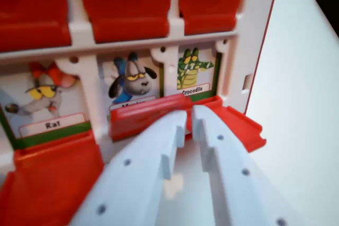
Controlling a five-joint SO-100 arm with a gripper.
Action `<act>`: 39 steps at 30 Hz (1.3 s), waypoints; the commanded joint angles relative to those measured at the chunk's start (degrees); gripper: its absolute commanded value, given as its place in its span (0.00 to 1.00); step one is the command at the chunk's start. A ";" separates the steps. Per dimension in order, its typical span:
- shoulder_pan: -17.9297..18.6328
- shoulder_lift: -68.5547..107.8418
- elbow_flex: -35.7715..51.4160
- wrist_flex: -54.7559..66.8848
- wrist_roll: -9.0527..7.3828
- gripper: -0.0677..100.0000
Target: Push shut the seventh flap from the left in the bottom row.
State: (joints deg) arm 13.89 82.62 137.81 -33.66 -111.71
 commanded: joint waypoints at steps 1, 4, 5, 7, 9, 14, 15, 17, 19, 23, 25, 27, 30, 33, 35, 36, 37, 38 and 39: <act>-1.14 2.11 -5.80 0.88 0.35 0.02; -1.32 1.49 -6.77 1.32 0.53 0.02; -1.32 1.23 -7.03 1.32 0.53 0.02; -1.49 0.79 -7.47 1.58 0.70 0.02; -1.76 0.26 -7.82 1.58 0.88 0.02; -2.37 -1.41 -8.79 1.58 1.32 0.02; -2.46 -1.85 -8.96 1.58 1.41 0.02; -2.55 -2.72 -9.32 1.41 1.41 0.02; -2.55 -3.43 -9.67 1.23 1.41 0.02; -2.29 -4.39 -10.28 1.14 1.41 0.02; -2.11 -4.48 -10.46 1.14 1.41 0.02; -1.93 -4.13 -10.20 0.97 1.49 0.02; -1.41 -1.85 -8.61 1.23 1.67 0.02; -1.05 4.57 -4.75 3.25 2.46 0.02; -0.97 10.55 -1.32 5.89 3.34 0.02; -0.88 13.89 0.70 6.59 3.52 0.02; -0.88 17.58 2.72 8.26 3.87 0.02; -0.88 21.18 4.75 9.40 3.96 0.02; -0.88 25.05 6.50 10.99 4.13 0.02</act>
State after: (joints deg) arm 13.36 91.93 141.15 -25.93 -108.11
